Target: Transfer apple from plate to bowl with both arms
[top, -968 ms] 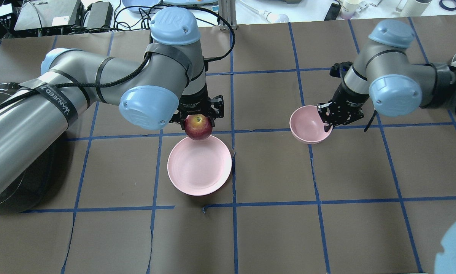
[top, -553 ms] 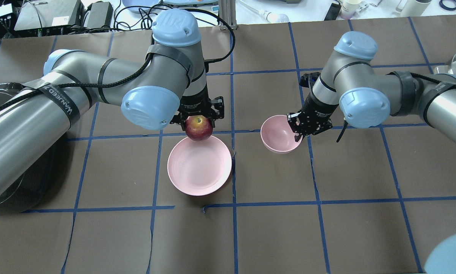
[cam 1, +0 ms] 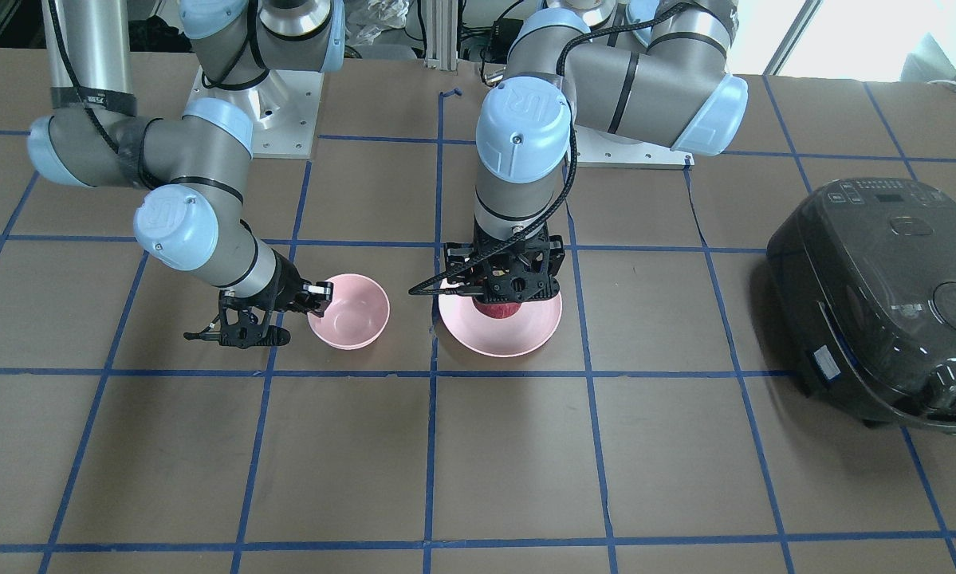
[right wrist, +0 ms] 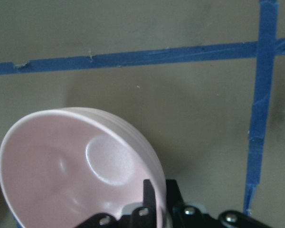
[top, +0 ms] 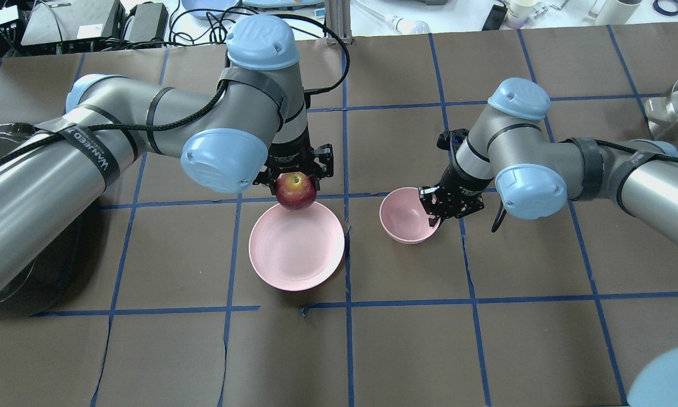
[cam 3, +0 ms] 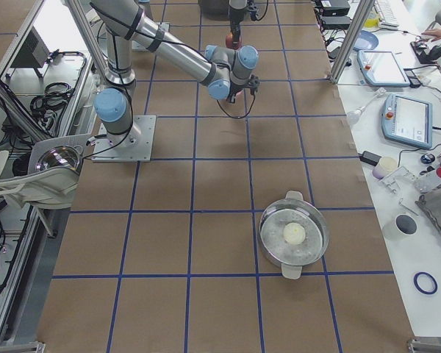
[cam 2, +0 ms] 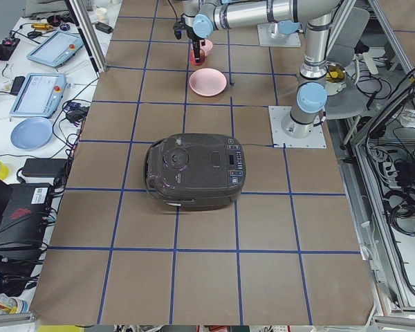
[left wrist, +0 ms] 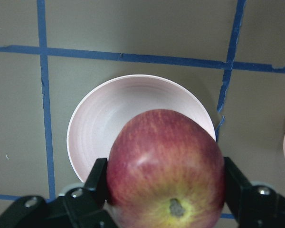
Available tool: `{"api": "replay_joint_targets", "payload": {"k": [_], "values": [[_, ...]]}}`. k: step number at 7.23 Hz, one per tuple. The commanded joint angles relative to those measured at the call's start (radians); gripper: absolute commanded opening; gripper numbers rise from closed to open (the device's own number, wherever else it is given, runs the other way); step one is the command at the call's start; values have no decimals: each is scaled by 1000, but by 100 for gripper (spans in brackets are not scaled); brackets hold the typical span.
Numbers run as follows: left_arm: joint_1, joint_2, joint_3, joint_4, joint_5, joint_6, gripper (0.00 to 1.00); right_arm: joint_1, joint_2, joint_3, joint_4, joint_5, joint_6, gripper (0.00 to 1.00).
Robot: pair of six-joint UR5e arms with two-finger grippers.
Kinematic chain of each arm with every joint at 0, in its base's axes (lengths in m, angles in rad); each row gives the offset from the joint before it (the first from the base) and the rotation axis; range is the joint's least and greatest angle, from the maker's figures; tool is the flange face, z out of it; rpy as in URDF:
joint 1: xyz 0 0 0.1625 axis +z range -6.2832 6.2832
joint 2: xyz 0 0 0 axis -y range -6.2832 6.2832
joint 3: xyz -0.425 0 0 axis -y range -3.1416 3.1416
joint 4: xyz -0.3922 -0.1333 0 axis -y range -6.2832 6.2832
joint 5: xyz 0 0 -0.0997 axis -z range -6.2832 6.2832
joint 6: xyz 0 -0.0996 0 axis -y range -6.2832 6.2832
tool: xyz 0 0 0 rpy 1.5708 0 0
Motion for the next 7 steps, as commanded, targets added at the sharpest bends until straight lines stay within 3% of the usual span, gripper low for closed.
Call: {"api": "replay_joint_targets", "payload": {"k": [1, 4, 5, 7], "values": [[-4, -8, 1, 10, -5, -20, 0, -14, -19, -82, 91, -68, 12, 100], [-89, -23, 1, 114, -14, -341, 0, -72, -80, -409, 421, -206, -5, 100], [-131, -60, 1, 172, -37, -465, 0, -92, -109, -463, 479, -211, -16, 100], [-210, -117, 7, 254, -75, -646, 0, -107, -154, -470, 480, -213, -5, 100]]}}
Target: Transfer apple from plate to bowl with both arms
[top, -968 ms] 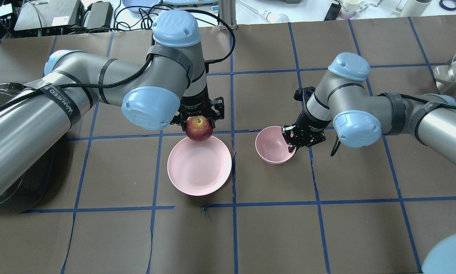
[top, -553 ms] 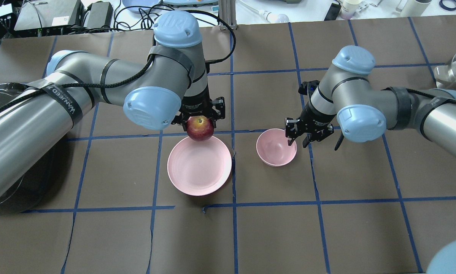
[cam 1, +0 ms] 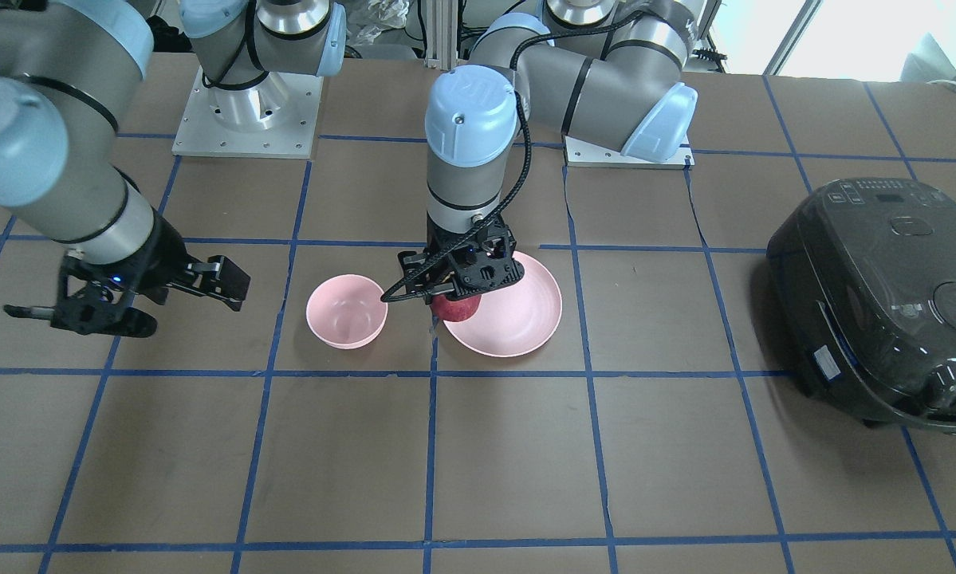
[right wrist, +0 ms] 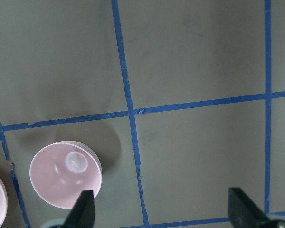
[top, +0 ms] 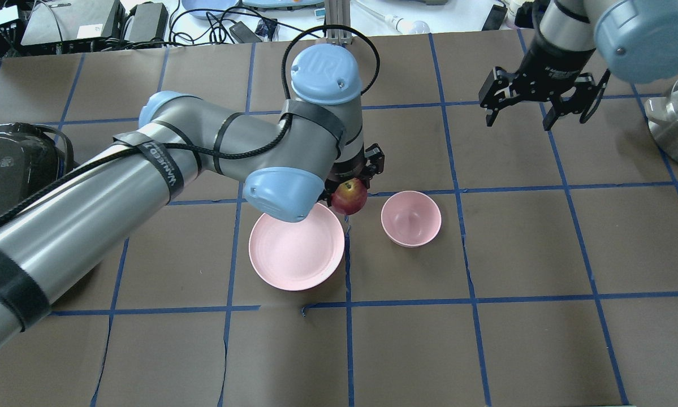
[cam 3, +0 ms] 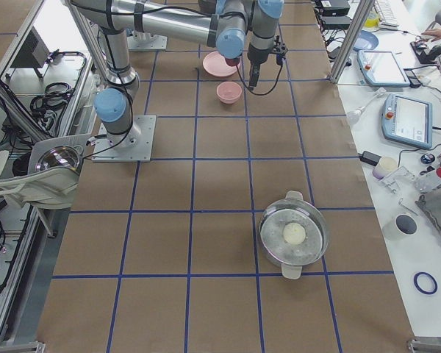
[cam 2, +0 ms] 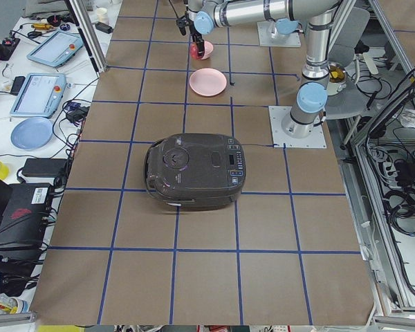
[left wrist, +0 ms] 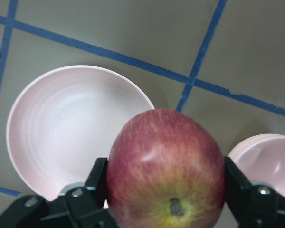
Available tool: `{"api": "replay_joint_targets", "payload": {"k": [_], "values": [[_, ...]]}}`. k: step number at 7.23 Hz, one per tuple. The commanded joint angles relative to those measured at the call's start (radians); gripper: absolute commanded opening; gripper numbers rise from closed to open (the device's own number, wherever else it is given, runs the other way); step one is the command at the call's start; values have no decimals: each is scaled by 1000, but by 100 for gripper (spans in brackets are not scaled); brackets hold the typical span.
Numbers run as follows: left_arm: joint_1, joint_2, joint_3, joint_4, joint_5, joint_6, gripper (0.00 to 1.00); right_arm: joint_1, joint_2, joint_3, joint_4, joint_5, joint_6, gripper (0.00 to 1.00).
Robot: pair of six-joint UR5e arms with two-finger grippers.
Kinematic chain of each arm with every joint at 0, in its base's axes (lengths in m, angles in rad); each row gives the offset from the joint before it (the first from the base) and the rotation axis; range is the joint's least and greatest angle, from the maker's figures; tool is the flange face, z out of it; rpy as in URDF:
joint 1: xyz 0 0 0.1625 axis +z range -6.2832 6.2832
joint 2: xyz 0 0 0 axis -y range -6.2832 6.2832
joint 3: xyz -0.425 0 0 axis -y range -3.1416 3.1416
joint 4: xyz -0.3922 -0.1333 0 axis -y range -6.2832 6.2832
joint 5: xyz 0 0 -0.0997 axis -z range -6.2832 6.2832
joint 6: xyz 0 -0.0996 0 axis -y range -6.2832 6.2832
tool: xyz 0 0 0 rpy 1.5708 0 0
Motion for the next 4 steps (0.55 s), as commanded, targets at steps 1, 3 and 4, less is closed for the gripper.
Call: {"api": "replay_joint_targets", "payload": {"k": [1, 3, 4], "values": [[-65, -74, 29, 112, -144, -230, 0, -17, -20, -16, 23, 9, 6, 100], [-76, -110, 49, 112, -153, -233, 0, -22, -37, -22, 26, -3, 5, 100], [-76, -119, 40, 112, -151, -219, 0, -22, -55, -22, 22, -2, 5, 100]]}}
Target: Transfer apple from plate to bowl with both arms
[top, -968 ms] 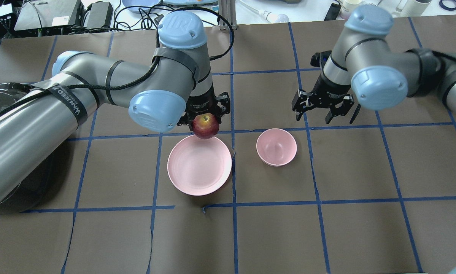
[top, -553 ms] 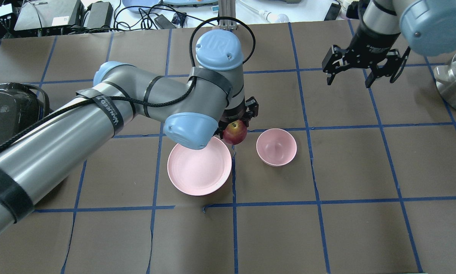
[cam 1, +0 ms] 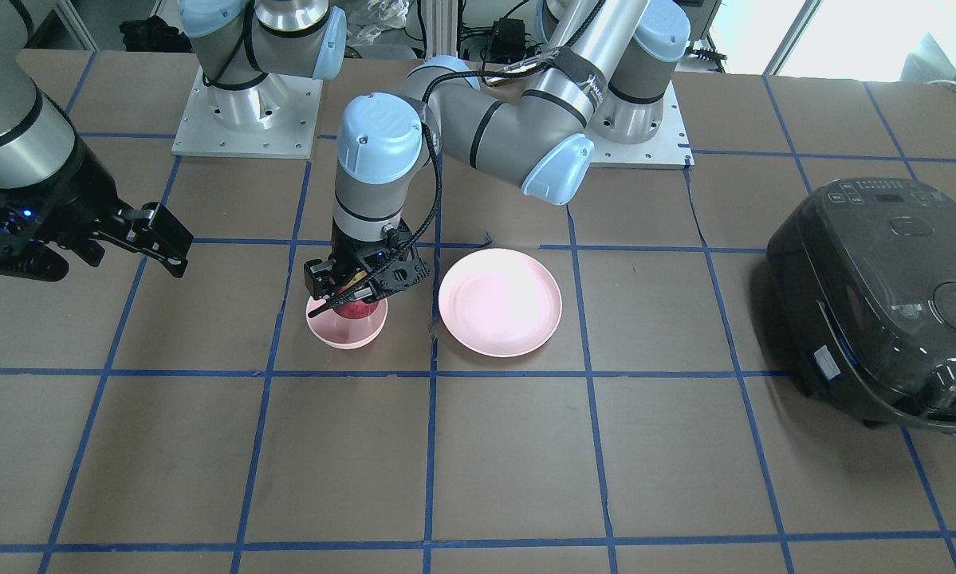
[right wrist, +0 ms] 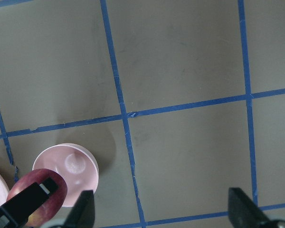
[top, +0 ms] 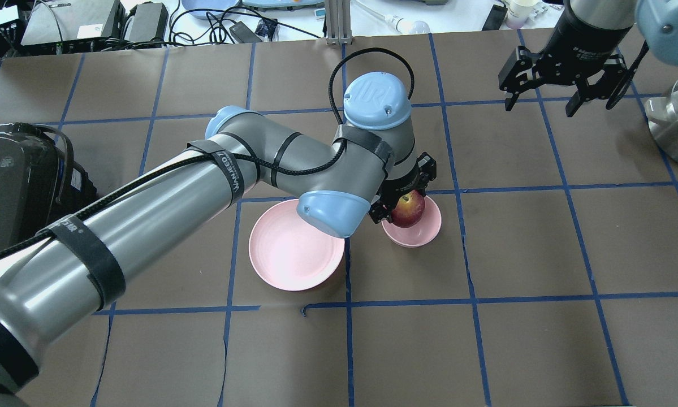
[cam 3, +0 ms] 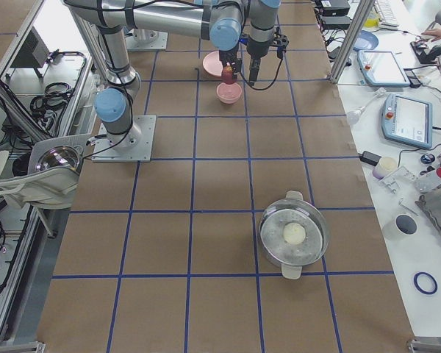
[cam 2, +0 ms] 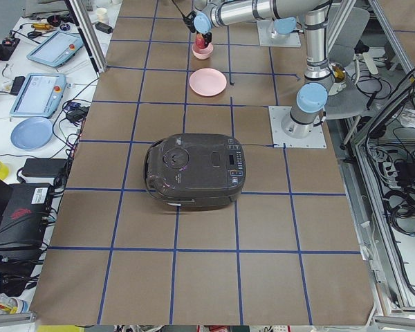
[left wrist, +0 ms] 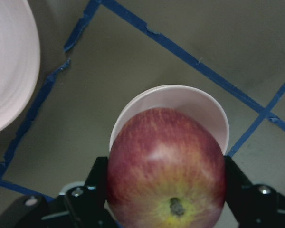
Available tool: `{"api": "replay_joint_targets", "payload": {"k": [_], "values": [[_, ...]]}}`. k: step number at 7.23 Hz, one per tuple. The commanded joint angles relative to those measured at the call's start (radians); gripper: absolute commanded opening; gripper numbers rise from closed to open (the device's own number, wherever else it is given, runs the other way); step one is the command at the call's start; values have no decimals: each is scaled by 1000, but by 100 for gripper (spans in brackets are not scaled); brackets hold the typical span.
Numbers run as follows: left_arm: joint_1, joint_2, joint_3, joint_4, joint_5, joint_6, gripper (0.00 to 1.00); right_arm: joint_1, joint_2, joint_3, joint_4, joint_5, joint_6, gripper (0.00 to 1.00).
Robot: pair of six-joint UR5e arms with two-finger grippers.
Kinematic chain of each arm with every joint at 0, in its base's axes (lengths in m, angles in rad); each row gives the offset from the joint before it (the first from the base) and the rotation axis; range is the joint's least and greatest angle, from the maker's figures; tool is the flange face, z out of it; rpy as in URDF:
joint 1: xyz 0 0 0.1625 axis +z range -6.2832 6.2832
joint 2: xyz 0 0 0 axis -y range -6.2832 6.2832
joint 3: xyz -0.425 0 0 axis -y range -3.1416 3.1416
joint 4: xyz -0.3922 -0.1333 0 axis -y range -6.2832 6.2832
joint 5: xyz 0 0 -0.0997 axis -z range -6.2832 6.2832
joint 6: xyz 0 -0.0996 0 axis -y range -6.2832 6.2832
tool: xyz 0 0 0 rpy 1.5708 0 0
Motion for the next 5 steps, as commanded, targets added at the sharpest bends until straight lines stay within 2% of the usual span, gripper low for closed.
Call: {"api": "replay_joint_targets", "payload": {"k": [1, 3, 4, 5], "values": [[-3, -27, -2, 13, -4, 9, 0, -1, -20, -1, -4, -2, 0, 100], [-3, -50, 3, 13, -4, 15, 0, -1, -20, -1, -11, -3, 3, 100], [-3, -50, -2, 9, -3, 23, 21, -1, -22, -1, -5, -5, 3, 100], [-3, -52, 0, 12, -4, 24, 99, 1, -23, -1, -4, -5, 3, 100]]}}
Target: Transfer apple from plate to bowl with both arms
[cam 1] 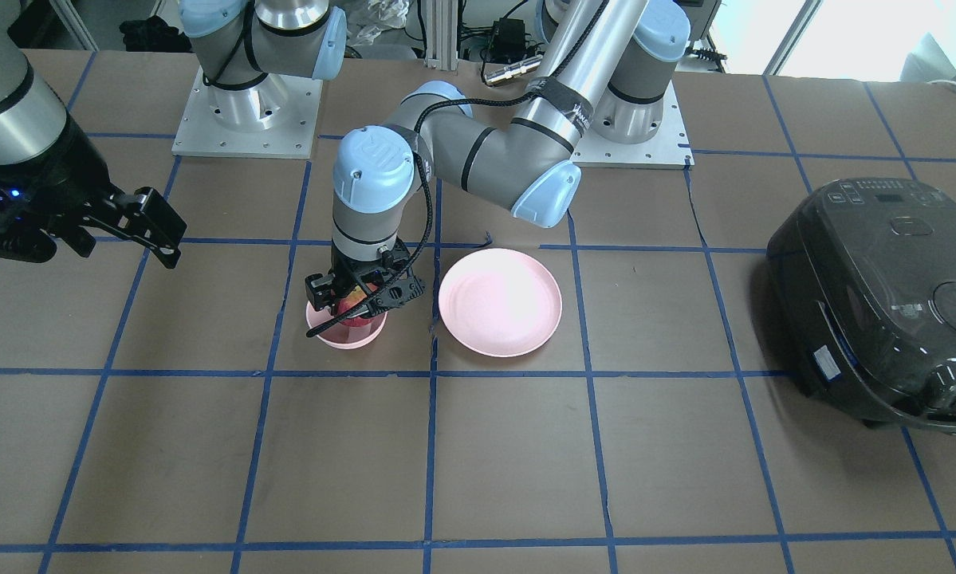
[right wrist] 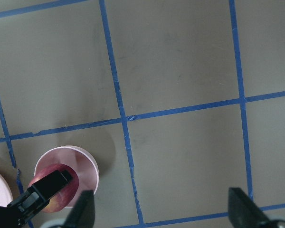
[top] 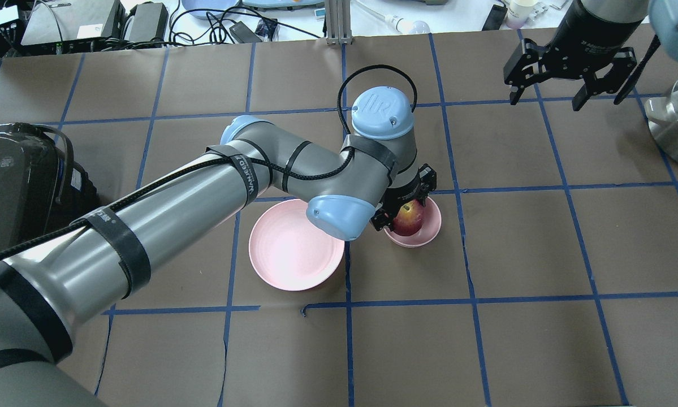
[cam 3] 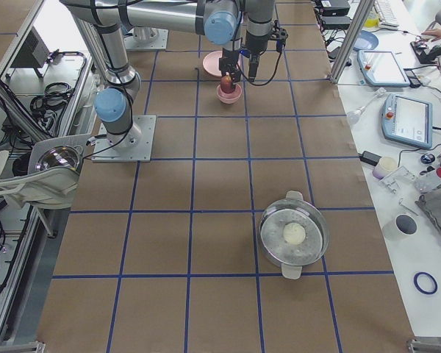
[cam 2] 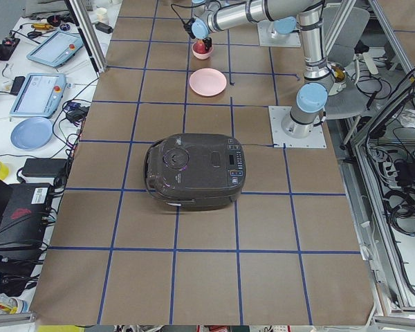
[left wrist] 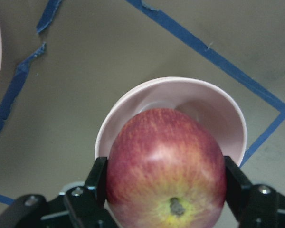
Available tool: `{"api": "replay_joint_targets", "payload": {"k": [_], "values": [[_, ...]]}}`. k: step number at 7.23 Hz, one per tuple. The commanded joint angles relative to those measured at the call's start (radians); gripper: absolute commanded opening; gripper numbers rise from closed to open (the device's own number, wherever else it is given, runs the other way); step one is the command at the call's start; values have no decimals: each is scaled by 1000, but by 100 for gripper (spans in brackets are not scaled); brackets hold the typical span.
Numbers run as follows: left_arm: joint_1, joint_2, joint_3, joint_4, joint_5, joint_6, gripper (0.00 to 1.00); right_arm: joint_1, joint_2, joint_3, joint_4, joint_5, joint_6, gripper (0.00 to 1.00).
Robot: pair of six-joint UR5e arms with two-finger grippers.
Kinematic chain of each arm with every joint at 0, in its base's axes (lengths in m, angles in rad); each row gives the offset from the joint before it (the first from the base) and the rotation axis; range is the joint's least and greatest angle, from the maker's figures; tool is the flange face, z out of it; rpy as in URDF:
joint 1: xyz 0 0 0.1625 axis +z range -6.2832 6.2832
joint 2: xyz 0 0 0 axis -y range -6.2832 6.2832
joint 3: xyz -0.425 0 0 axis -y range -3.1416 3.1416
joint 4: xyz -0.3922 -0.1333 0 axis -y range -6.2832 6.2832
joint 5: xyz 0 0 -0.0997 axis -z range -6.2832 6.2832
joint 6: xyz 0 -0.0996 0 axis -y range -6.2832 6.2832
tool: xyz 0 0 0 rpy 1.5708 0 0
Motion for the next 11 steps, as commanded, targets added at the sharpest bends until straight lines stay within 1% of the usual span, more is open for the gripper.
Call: {"api": "replay_joint_targets", "payload": {"k": [1, 2, 3, 4, 5, 7, 8, 9, 10, 11], "values": [[0, -1, 4, 2, -1, 9, 100, 0, -2, 0, 3, -1, 0, 100], [0, 11, 10, 2, 1, 12, 100, 0, -2, 0, 5, -1, 0, 100], [9, 40, 32, -30, 4, 84, 100, 0, -11, 0, 8, -1, 0, 100], [17, 83, 53, -129, 42, 168, 100, 1, -20, 1, 5, 1, 0, 100], [34, 141, 84, -238, 67, 310, 100, 3, -22, 2, -1, 4, 0, 100], [90, 292, 171, -601, 69, 470, 100, 6, -34, 3, 11, 6, 2, 100], [106, 374, 190, -765, 73, 485, 100, 11, -40, 6, 11, 4, 2, 100], [141, 440, 181, -892, 102, 491, 100, 24, -42, 6, 11, 15, 2, 100], [161, 483, 179, -907, 131, 535, 100, 50, -42, 11, 11, 16, 2, 100], [220, 503, 179, -895, 159, 689, 100, 99, -40, 15, 8, 3, 3, 100]]}}
